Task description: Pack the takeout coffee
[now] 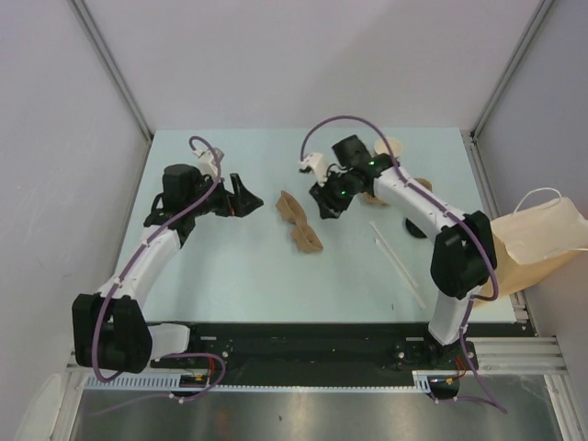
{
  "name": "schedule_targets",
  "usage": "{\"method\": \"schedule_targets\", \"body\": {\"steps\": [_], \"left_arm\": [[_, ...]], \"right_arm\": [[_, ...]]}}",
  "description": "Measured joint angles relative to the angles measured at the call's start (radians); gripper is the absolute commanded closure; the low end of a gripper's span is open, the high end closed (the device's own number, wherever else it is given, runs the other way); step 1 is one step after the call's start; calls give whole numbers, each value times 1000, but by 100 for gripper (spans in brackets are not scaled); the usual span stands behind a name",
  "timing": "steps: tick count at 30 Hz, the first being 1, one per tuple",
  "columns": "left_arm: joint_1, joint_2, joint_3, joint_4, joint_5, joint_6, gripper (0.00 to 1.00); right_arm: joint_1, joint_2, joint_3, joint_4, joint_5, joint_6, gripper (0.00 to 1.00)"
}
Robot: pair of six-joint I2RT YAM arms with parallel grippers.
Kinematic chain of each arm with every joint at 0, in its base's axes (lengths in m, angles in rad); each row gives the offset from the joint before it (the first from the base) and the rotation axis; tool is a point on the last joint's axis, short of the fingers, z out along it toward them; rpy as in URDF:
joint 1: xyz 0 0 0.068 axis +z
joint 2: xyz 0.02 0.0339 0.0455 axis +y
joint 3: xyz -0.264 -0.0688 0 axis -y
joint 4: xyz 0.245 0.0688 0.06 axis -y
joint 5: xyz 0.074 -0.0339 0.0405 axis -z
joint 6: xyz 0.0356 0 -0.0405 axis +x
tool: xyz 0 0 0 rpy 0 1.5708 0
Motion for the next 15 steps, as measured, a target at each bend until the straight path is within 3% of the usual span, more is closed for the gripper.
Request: {"method": "schedule_targets", "body": {"steps": [6, 15], "left_arm": [[109, -46, -39, -13, 36, -10, 1], [185, -57, -110, -12, 84, -50, 4]], "right_arm": [[164, 105, 0, 37, -11, 77, 61], [274, 163, 17, 33, -83, 167, 61]]}}
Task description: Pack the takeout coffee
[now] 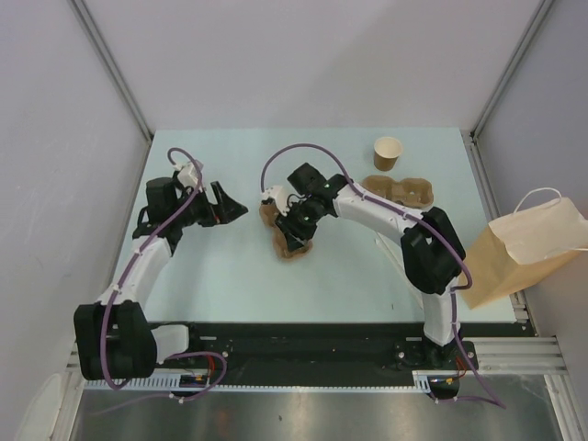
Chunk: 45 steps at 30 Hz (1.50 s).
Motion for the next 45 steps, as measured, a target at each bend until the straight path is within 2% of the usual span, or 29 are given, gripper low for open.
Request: {"method": "schedule_targets", "body": {"steps": [10, 18, 25, 35, 38, 45], "left_arm": [[-16, 56, -41, 2, -17, -16, 14], [-158, 207, -38, 1, -81, -21, 22], [-170, 364, 43, 40, -131, -51, 32], [-188, 515, 145, 92, -143, -94, 39], [-204, 563, 180, 98, -143, -101, 47], [-220, 623, 222, 76, -142, -105, 89]], "right_arm": [[-49, -34, 88, -9, -84, 89, 53], [-225, -164, 47, -6, -77, 127, 52], [-360, -234, -60, -12, -87, 138, 52], [-392, -233, -70, -27, -115, 138, 52], [-392, -233, -70, -27, -119, 138, 52], [-397, -233, -70, -58, -119, 126, 52]]}}
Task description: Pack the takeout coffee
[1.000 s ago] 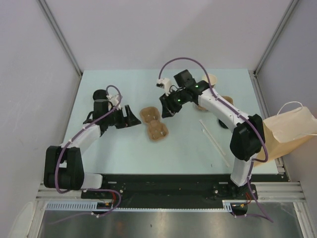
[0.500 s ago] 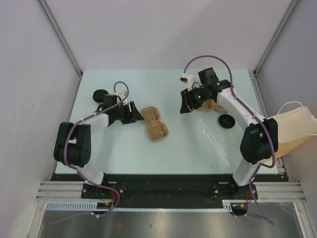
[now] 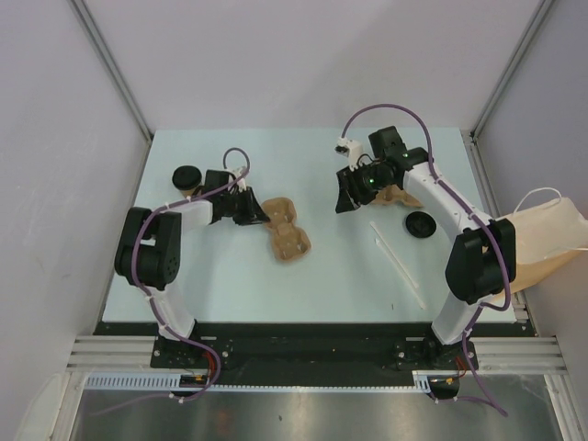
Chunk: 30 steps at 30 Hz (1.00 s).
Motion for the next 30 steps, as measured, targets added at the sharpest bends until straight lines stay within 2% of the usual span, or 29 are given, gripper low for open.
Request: {"method": "schedule_targets", "body": {"steps": [3, 8, 11, 15, 20, 25, 26, 28, 30], "left_arm": [[0, -5, 12, -27, 20, 11, 100], [18, -106, -15, -151, 33, 81, 100], [74, -229, -67, -253, 49, 148, 100], [237, -365, -115, -381, 73, 233, 100], [500, -371, -112, -515, 84, 359, 100], [709, -260, -45, -597, 94, 437, 100], [736, -237, -28, -602, 96, 446, 100], [773, -204, -1, -603, 102, 455, 99], [795, -183, 19, -598, 105, 460, 95]], "right_arm": [[-10, 0, 0, -14, 0, -9, 53], [-21, -19, 0, -45, 1, -21, 53], [-24, -44, 0, -62, 1, -23, 52], [-25, -81, 0, -76, 1, -24, 47], [-25, -121, 11, -121, -2, -46, 41], [-25, -165, 23, -174, 30, -86, 21], [-26, -186, 23, -184, 43, -93, 18], [-27, -227, 23, -194, 60, -101, 5], [-32, -275, 24, -207, 74, -109, 0]]}}
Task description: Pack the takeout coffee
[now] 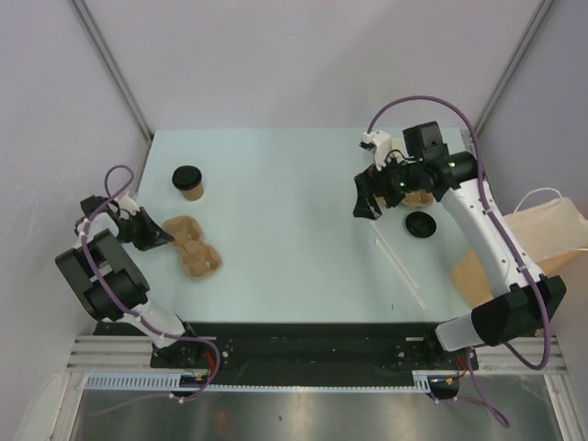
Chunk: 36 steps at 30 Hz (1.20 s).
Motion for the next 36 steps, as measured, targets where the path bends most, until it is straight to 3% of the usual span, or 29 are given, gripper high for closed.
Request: {"method": "schedule_targets", "body": {"steps": [1, 2, 5, 8, 10, 13, 15, 16, 27, 36], "left_arm": [[5, 5, 5, 6, 2, 1, 92], [8, 10, 7, 11, 5, 2, 77], [8, 28, 18, 13, 13, 24, 49], [8, 56, 51, 6, 18, 51, 34], [8, 55, 61, 2, 14, 67, 30], [8, 26, 65, -16, -1, 101, 9], [8, -24, 64, -36, -26, 131, 7], [8, -53, 64, -43, -36, 143, 1], [-37, -562, 11, -146, -92, 404, 1], [-191, -726, -5, -211, -89, 470, 1]], "right_arm": [[-5, -21, 3, -8, 5, -3, 0], [-13, -44, 6, -14, 9, -9, 0], [-39, -77, 13, -28, 11, -17, 0], [-86, -83, 37, -60, 12, -35, 0], [-119, -80, 69, -95, 14, -51, 0], [-166, -80, 145, -145, 14, -75, 0], [-200, -87, 204, -161, 18, -86, 0], [-212, -97, 219, -163, 26, -90, 0], [-299, -388, 214, -258, 329, -158, 0], [-307, -579, 58, -315, 642, -206, 0]]}}
